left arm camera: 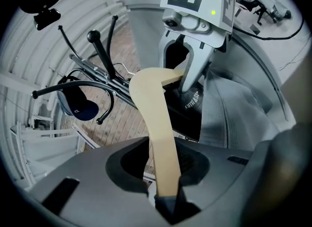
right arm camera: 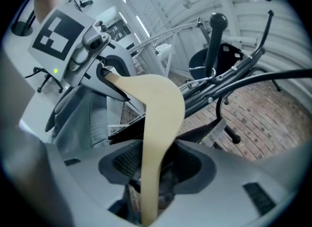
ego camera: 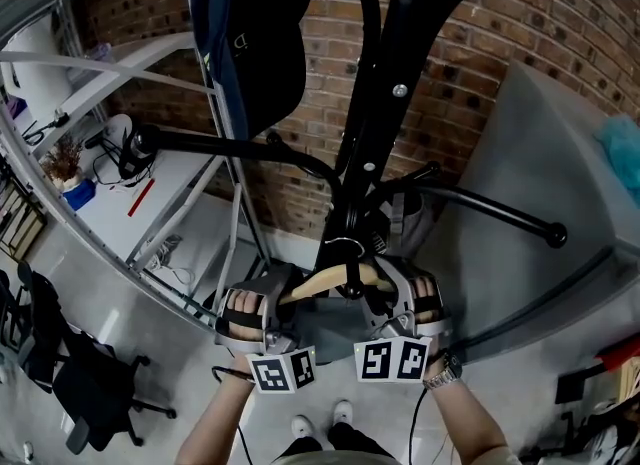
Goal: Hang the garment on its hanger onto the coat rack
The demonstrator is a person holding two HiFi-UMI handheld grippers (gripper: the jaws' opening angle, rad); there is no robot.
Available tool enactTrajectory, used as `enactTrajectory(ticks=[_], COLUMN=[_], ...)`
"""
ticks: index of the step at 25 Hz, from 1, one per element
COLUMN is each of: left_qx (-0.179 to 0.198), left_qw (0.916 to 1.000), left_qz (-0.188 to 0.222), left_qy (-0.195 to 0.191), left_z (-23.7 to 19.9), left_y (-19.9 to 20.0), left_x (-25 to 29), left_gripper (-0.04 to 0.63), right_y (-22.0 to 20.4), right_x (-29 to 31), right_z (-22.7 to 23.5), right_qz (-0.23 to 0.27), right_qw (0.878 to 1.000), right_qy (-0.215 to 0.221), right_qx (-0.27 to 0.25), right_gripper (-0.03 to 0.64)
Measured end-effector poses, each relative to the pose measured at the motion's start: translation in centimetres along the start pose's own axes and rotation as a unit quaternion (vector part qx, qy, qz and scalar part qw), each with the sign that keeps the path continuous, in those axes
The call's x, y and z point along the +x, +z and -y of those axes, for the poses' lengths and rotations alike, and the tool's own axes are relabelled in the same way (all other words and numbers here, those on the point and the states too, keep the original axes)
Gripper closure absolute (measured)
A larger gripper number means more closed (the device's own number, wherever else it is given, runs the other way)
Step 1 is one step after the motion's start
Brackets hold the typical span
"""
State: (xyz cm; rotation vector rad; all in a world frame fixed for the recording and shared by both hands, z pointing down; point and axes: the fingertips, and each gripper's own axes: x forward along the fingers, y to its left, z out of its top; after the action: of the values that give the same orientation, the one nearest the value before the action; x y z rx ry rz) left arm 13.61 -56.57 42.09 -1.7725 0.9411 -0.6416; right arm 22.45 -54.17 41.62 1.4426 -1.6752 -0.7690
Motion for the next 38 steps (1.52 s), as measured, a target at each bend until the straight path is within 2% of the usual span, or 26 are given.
enactTrajectory(ticks=[1, 4, 9, 12, 15, 18, 20, 21, 22, 23, 24, 25, 27, 29, 30, 31, 33, 34, 35, 38], left_qx=[-0.004, -0.012, 0.007, 0.012, -0.016, -0.067, -0.104, -0.12, -0.136, -0.154, -0.176, -0.204, -0.264, -0.319, -0.35, -0.389, -0.482, -0.512, -0.525, -0.531], left_qw=[1.0, 0.9997, 0.9988, 0.9979, 0.9973, 0.9946, 0.9921, 0.9906, 0.9887, 0.986, 0.982, 0.9766, 0.9628, 0.9466, 0.9357, 0.9204, 0.8759, 0.8584, 0.8505, 0.8464], left_qz=[0.003, 0.009, 0.043, 0.058, 0.055, 0.044, 0.029, 0.023, 0.019, 0.019, 0.021, 0.023, 0.022, 0.025, 0.031, 0.036, 0.022, 0.013, 0.009, 0.011], left_qy=[0.006, 0.017, 0.022, 0.027, 0.045, 0.065, 0.064, 0.061, 0.06, 0.061, 0.063, 0.064, 0.055, 0.038, 0.028, 0.015, -0.01, -0.019, -0.026, -0.039], left_z=[-0.2, -0.7, 0.2, 0.5, 0.3, 0.3, 0.7, 1.1, 1.4, 1.6, 1.7, 1.7, 1.9, 1.9, 1.8, 1.9, 3.1, 3.6, 3.9, 4.2], left_y=[0.1, 0.2, 0.6, 0.6, 0.0, -1.3, -1.8, -1.9, -1.8, -1.6, -1.5, -1.4, -1.4, -1.4, -1.4, -1.5, -2.2, -2.6, -2.8, -2.8], left_x=[-0.2, -1.0, -2.2, -3.6, -5.3, -7.0, -8.0, -8.5, -9.1, -9.7, -10.4, -11.2, -12.2, -12.8, -12.9, -13.1, -13.5, -13.7, -13.7, -14.0], left_gripper=[0.506, 0.476, 0.476, 0.476, 0.476, 0.476, 0.477, 0.477, 0.477, 0.49, 0.538, 0.589, 0.592, 0.592, 0.592, 0.592, 0.592, 0.592, 0.592, 0.592], right_y=[0.1, 0.5, 0.2, 0.1, 1.1, 3.0, 3.8, 4.1, 4.3, 4.6, 4.8, 5.1, 5.4, 5.2, 5.0, 4.7, 4.0, 3.6, 3.3, 2.8], right_x=[-0.3, -1.5, -2.7, -3.2, -4.8, -6.4, -7.2, -7.6, -8.0, -8.5, -8.9, -9.2, -9.6, -9.7, -9.8, -9.8, -10.0, -10.2, -10.3, -10.9], right_z=[0.2, 0.6, -0.9, -2.0, -2.1, -3.2, -4.3, -4.7, -5.1, -5.4, -5.8, -6.2, -7.1, -7.8, -8.2, -8.6, -9.3, -9.6, -9.8, -9.8], right_qz=[0.002, 0.009, 0.021, 0.017, 0.038, 0.086, 0.101, 0.103, 0.104, 0.105, 0.106, 0.107, 0.108, 0.104, 0.099, 0.093, 0.081, 0.074, 0.068, 0.062], right_qw=[1.0, 1.0, 0.999, 1.0, 0.998, 0.99, 0.983, 0.98, 0.976, 0.973, 0.968, 0.963, 0.948, 0.924, 0.913, 0.905, 0.898, 0.896, 0.893, 0.879], right_qy=[-0.001, -0.006, 0.011, 0.015, 0.0, -0.001, 0.004, 0.004, 0.002, 0.001, 0.005, 0.014, 0.036, 0.056, 0.063, 0.067, 0.068, 0.068, 0.069, 0.069], right_qx=[0.003, 0.017, 0.023, 0.022, 0.048, 0.114, 0.154, 0.172, 0.189, 0.207, 0.226, 0.246, 0.297, 0.364, 0.392, 0.41, 0.426, 0.432, 0.439, 0.469], right_gripper=[0.422, 0.4, 0.4, 0.354, 0.356, 0.356, 0.359, 0.374, 0.433, 0.528, 0.558, 0.573, 0.586, 0.589, 0.589, 0.588, 0.588, 0.588, 0.588, 0.588])
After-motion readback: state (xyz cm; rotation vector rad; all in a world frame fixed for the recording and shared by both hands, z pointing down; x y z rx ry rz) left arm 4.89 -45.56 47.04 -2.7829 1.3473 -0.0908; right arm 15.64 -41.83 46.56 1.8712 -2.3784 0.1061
